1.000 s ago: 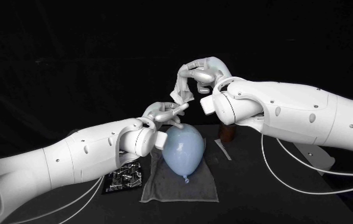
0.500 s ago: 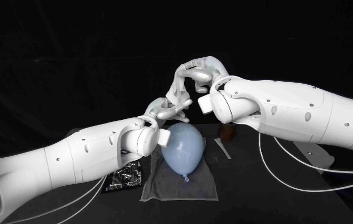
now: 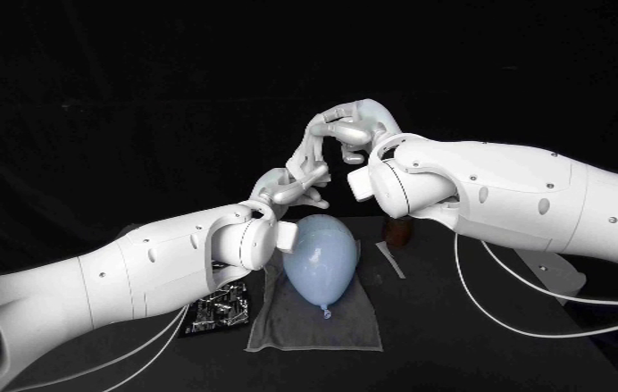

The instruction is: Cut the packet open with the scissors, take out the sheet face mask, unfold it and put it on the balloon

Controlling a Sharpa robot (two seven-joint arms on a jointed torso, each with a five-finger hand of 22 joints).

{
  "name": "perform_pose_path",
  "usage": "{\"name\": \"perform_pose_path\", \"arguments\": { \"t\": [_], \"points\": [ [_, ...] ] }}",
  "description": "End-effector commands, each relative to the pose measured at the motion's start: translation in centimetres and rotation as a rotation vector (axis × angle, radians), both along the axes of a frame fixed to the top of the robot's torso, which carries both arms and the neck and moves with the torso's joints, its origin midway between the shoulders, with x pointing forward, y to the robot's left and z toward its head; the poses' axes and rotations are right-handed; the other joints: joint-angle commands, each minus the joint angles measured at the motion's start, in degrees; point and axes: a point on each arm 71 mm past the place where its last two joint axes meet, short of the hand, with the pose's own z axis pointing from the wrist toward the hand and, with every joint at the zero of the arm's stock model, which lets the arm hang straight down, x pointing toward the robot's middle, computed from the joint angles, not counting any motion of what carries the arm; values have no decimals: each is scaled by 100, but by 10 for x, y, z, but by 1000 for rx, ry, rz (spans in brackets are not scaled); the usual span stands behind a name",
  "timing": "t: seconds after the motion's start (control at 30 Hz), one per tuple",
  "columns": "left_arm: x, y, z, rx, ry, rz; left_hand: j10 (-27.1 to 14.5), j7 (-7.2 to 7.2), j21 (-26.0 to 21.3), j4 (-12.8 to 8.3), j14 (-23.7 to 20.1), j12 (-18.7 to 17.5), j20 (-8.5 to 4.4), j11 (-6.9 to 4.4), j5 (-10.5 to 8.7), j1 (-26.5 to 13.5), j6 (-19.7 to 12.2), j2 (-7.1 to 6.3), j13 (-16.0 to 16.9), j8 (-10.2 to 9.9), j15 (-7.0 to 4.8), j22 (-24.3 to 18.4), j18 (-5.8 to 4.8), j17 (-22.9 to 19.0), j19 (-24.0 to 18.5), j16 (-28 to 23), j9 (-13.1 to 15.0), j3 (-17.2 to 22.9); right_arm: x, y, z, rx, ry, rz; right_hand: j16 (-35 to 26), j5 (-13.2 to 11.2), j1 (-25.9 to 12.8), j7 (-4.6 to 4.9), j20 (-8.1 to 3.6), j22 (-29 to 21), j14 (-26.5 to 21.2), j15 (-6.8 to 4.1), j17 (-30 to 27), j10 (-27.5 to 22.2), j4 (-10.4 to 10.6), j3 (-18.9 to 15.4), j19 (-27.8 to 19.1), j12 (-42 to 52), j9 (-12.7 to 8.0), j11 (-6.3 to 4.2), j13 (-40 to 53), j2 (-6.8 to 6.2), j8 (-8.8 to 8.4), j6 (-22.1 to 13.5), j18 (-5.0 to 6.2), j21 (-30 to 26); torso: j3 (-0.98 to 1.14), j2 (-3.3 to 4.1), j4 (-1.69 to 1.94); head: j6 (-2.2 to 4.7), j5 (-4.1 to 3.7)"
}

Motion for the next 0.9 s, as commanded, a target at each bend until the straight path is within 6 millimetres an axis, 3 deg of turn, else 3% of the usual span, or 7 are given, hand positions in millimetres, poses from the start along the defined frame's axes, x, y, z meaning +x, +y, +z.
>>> {"name": "perform_pose_path", "arguments": {
  "t": [0.03,0.13,0.27,0.47,0.63,0.67,0.9],
  "points": [
    [2,3,1,-16,8,46,81,-100,-26,-53,25,-3,-16,-30,-8,225,203,286,-34,85,-58,-10,92,-21,49,28,16,180,0,0,2,-10,-18,14,34,39,-32,-2,-2,1116,607,-24,1505,94,3,20,200,28,10,-41,275,35,14,27,-5,23,4,1,4,-3,3],
    [2,5,0,-13,13,54,231,-203,-15,-149,29,-135,-74,-80,-11,636,347,579,-148,129,-115,-8,89,-63,68,13,3,489,0,-2,2,-10,-20,9,34,39,-32,-2,-2,1116,607,-24,1505,94,3,20,200,28,10,-41,275,35,14,27,-5,23,4,2,2,-7,10],
    [3,8,0,-8,17,61,489,-172,44,-194,59,-406,-140,-115,-3,962,396,593,-357,111,-152,31,78,-142,64,-20,-37,887,1,-4,2,-11,-24,2,34,39,-38,-4,-3,1115,607,-24,1505,96,0,34,200,28,12,-42,276,32,17,28,-5,22,2,0,-2,-10,11],
    [4,11,-1,2,19,60,886,-106,236,-292,118,-455,-210,-189,-7,1130,442,259,-451,-44,-218,184,68,-257,-42,-90,-149,1488,4,-8,2,-12,-32,-10,34,39,-38,-4,-3,1115,607,-24,1505,96,0,34,200,28,12,-42,276,32,17,28,-5,22,2,-2,1,-8,0],
    [4,11,-2,4,21,40,924,-73,495,-412,142,-518,-242,-188,1,1040,590,-107,-502,-131,-226,396,54,-350,-212,-165,-214,1955,6,-11,3,-13,-39,-20,34,39,-38,-4,-3,1115,607,-24,1505,96,0,34,200,28,12,-42,276,32,17,28,-5,22,2,2,0,-10,0],
    [4,11,-2,4,22,34,920,-60,669,-493,147,-529,-234,-173,29,884,653,-274,-514,-179,-209,544,45,-386,-356,-179,-247,2258,7,-12,3,-13,-41,-22,34,39,-38,-4,-3,1115,607,-24,1505,96,0,34,200,28,12,-42,276,32,17,28,-5,22,2,2,0,-10,0],
    [3,11,-2,1,25,-4,950,-68,832,-599,161,-496,-199,-173,-7,533,718,-489,-506,-190,-198,686,52,-392,-513,-123,-255,2597,11,-15,3,-16,-49,-36,34,39,-44,-5,-5,1117,607,-26,1505,97,-4,53,203,28,13,-43,276,30,20,28,-7,31,1,4,0,-18,-13]
  ]
}}
